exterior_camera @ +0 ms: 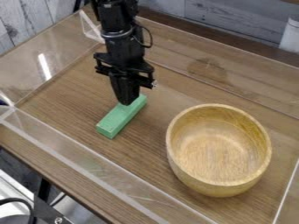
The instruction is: Put the green block in the brown bowl
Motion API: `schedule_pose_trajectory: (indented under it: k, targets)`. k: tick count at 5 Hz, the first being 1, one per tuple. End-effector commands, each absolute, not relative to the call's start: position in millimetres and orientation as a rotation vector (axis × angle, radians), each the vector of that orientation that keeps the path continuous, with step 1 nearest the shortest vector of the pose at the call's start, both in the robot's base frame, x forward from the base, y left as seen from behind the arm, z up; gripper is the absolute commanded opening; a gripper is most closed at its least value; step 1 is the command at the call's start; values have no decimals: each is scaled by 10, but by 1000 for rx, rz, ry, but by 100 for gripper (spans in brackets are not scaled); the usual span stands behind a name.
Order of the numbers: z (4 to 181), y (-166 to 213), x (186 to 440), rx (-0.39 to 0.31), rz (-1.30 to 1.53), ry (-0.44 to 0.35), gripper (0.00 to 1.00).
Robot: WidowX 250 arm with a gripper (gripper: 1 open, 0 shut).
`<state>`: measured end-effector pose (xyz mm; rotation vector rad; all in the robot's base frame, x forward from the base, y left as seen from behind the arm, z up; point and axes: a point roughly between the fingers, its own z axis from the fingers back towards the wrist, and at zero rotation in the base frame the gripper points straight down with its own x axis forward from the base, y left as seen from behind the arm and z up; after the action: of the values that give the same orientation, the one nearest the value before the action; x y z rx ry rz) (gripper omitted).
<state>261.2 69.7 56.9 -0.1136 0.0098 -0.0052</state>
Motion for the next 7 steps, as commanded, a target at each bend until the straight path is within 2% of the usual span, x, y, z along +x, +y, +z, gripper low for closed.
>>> schedule_pose_trajectory:
  k: [1, 2, 3, 5, 7]
  targets:
    - [669, 737, 2714, -87, -16, -37, 100]
    - [600, 749, 2708, -85, -17, -19, 100]
    - [581, 750, 2709, -84, -17, -15, 0]
    - [576, 735, 2728, -86, -23, -14, 0]
    - [772, 653, 2753, -95, -34, -39, 0]
